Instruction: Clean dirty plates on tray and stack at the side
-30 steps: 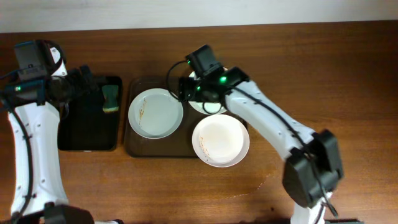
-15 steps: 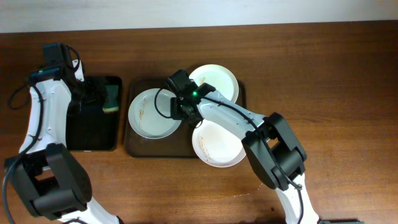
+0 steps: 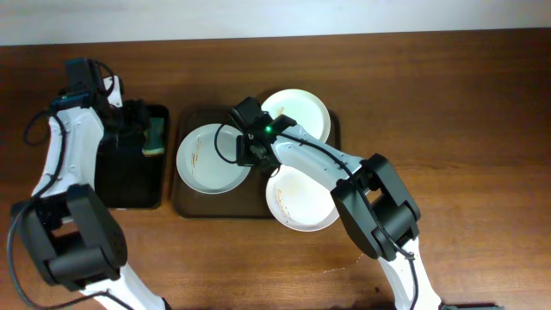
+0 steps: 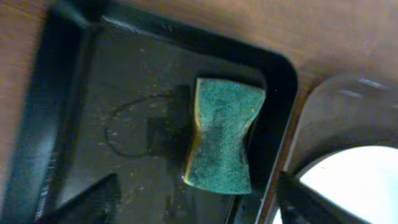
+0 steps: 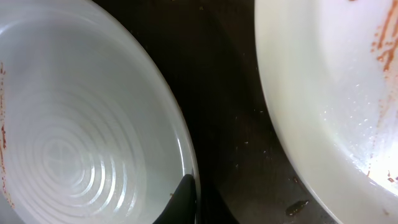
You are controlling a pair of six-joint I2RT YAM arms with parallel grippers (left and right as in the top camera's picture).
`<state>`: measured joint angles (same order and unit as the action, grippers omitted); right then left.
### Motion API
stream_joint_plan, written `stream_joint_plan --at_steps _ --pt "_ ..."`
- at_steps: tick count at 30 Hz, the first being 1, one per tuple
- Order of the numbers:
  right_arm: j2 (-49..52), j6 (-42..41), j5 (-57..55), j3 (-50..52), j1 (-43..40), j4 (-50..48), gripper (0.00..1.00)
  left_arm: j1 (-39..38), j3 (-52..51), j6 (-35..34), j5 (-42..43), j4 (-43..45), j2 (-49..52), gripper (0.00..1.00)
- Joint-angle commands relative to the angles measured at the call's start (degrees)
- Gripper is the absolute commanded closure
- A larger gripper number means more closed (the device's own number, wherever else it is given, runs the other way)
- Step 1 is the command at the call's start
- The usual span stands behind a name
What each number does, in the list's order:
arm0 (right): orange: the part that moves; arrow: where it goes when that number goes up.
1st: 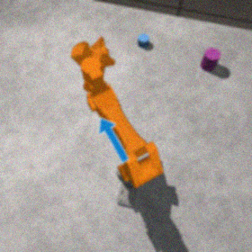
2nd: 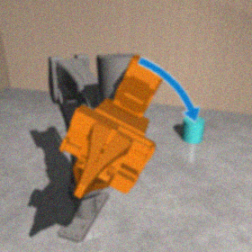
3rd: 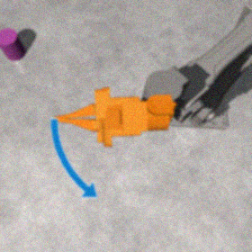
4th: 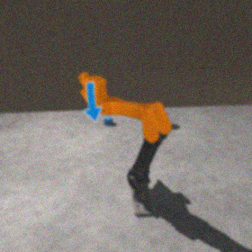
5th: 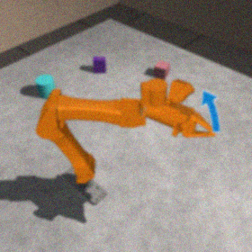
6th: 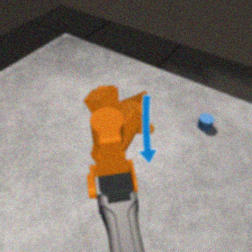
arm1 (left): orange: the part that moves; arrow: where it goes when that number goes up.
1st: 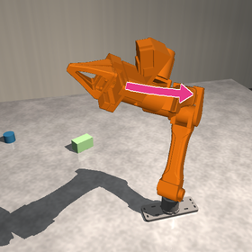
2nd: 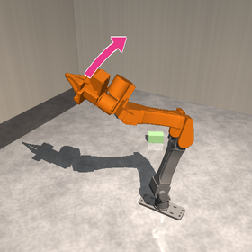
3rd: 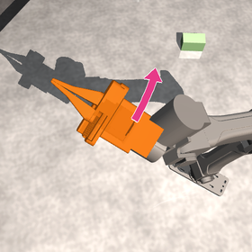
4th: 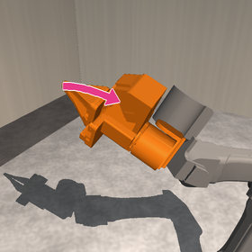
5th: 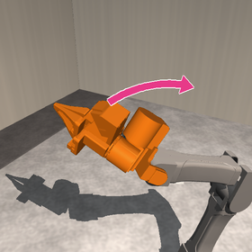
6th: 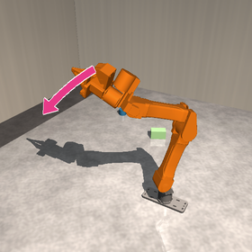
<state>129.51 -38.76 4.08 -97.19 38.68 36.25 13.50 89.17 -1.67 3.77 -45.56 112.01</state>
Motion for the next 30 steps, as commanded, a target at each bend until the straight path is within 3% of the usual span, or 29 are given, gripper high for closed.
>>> stream_joint_plan --at_steps 1,11,13,17,18,21,30 --pt "2.05 1.01 -0.98 0.13 0.31 1.29 0.95 -0.26 0.83 1.27 1.03 1.62 6.29 0.43" --pt "2.05 0.98 -2.47 0.13 0.31 1.16 0.95 -3.32 0.94 1.31 1.62 10.43 12.70 0.45" --pt "2.05 0.98 -2.49 0.13 0.31 0.94 0.95 -3.50 0.94 1.31 1.60 10.91 12.70 0.50" --pt "2.05 0.98 -2.47 0.13 0.31 0.81 0.95 -3.50 0.94 1.29 1.57 10.43 12.72 0.76" --pt "2.05 0.98 -2.47 0.13 0.31 0.76 0.95 -3.50 0.87 1.29 0.68 10.40 12.76 0.98" --pt "2.05 0.98 -2.45 0.13 0.31 0.79 0.95 -3.48 -0.39 1.31 -5.33 10.32 12.83 0.99" --pt "2.05 0.96 -0.68 0.13 0.31 0.31 0.96 -3.58 -0.85 1.29 -4.44 7.67 12.81 0.99"
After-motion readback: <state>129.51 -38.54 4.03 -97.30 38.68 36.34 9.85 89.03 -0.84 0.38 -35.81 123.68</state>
